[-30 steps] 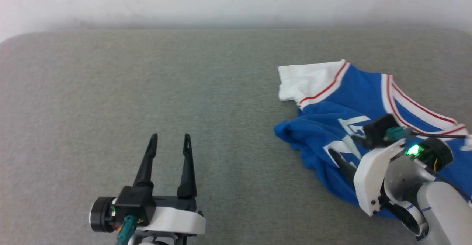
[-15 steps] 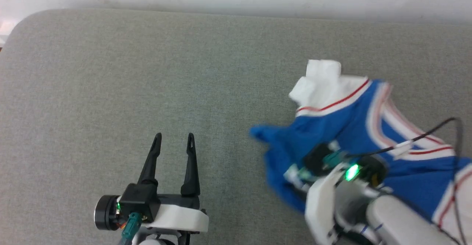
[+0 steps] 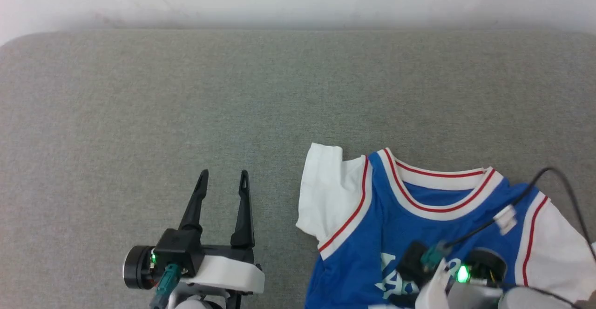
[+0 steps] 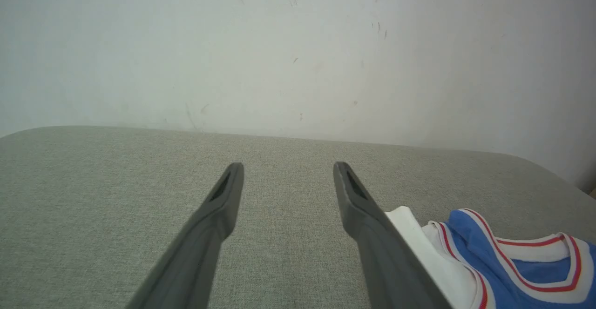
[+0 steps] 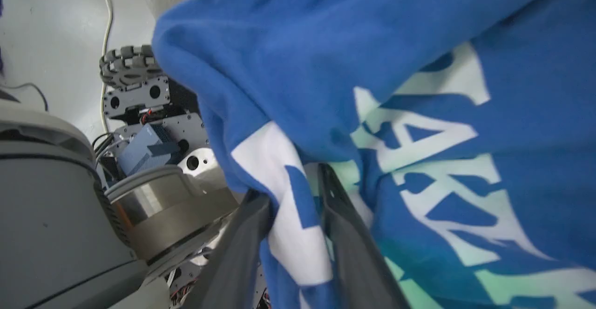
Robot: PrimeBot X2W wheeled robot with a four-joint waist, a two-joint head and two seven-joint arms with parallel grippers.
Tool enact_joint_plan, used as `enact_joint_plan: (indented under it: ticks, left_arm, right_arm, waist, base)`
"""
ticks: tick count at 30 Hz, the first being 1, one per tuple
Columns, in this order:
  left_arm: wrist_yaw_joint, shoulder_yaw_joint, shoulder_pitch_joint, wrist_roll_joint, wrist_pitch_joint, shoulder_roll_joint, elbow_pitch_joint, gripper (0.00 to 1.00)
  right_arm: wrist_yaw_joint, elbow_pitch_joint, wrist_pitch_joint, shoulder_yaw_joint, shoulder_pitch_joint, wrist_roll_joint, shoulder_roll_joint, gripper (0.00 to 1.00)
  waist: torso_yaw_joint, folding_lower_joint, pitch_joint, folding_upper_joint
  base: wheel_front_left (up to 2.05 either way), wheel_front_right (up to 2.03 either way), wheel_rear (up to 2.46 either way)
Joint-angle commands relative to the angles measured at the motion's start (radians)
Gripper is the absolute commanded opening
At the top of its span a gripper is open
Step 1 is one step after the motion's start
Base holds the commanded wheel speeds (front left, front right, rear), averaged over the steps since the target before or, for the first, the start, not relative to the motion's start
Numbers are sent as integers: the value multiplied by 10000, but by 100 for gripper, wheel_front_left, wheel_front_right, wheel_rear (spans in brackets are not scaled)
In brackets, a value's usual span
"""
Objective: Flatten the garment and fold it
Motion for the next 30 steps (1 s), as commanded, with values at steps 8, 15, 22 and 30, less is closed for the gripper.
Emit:
enact_joint_plan:
  ticks: [8, 15, 22, 30]
  left_arm:
    - [-14, 137, 262, -104, -19, 271, -38, 100]
    - [194, 364, 898, 15, -96, 507, -609, 100]
    - [426, 488, 1512, 277, -137, 616, -770, 100]
    - [-132, -62, -572, 770, 1938, 975, -294, 100]
  right_arm:
    - [-7, 515, -3307, -5072, 1138, -1121, 1647, 100]
    - [-7, 9, -5435, -10470, 3201, -4706, 4670, 100]
    - [-7, -610, -5940, -12278, 4763, -5679, 6090, 100]
    - [-7, -655, -6045, -12416, 4391, -5193, 6115, 100]
  waist:
    - [-488, 0, -649, -1]
    - [-977, 0, -831, -1]
    - [-1518, 0, -790, -1]
    - [-1670, 0, -195, -1]
  base:
    - [0, 0, 0]
    - [0, 0, 0]
    - [0, 0, 0]
    - [0, 0, 0]
